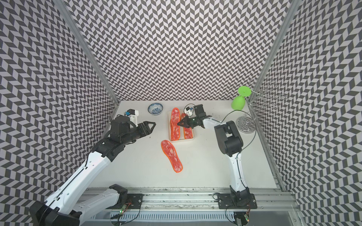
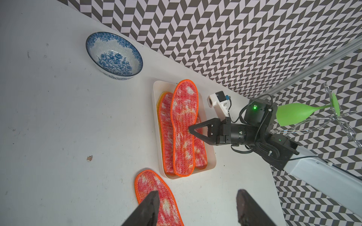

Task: Put the insoles into the storage box
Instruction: Place the insole in the storage box.

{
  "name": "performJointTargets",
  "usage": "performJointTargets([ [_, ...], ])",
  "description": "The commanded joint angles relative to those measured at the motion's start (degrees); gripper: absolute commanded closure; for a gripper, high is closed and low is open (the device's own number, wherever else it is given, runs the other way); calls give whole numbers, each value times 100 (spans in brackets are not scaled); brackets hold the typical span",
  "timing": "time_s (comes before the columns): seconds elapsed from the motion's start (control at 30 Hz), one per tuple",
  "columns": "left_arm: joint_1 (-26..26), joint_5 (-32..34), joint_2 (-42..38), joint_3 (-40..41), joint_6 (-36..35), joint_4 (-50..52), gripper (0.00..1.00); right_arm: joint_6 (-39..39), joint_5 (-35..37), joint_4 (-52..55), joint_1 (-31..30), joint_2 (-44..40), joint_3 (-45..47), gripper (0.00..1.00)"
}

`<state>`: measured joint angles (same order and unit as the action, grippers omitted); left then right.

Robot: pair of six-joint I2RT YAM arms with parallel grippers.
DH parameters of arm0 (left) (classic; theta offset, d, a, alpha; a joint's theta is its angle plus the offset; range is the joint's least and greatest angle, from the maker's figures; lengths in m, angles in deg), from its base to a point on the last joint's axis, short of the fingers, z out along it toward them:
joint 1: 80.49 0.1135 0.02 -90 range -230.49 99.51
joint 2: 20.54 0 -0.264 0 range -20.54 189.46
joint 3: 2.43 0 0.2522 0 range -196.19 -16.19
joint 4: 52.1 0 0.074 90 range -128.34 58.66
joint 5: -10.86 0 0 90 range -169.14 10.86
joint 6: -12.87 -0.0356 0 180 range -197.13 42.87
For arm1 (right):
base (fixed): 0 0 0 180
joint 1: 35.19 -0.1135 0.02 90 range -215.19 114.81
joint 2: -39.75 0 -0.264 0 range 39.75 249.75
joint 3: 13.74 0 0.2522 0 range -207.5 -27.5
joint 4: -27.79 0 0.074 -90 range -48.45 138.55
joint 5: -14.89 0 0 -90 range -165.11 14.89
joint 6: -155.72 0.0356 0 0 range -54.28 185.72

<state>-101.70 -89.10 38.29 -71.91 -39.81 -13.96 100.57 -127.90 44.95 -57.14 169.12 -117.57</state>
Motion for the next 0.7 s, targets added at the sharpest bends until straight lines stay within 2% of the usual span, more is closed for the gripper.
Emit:
performJointTargets([
  [0.0, 57, -223, 28, 69, -73, -177, 33, 106, -126, -334, -98, 205, -195, 100],
  [0.4, 213, -417, -11, 257, -111, -135, 33, -163, -17, 109, -150, 732, -710, 97],
  [0.67, 267, -484, -20, 338, -129, -125, 33, -547, 321, 650, -144, 807, -867, 89],
])
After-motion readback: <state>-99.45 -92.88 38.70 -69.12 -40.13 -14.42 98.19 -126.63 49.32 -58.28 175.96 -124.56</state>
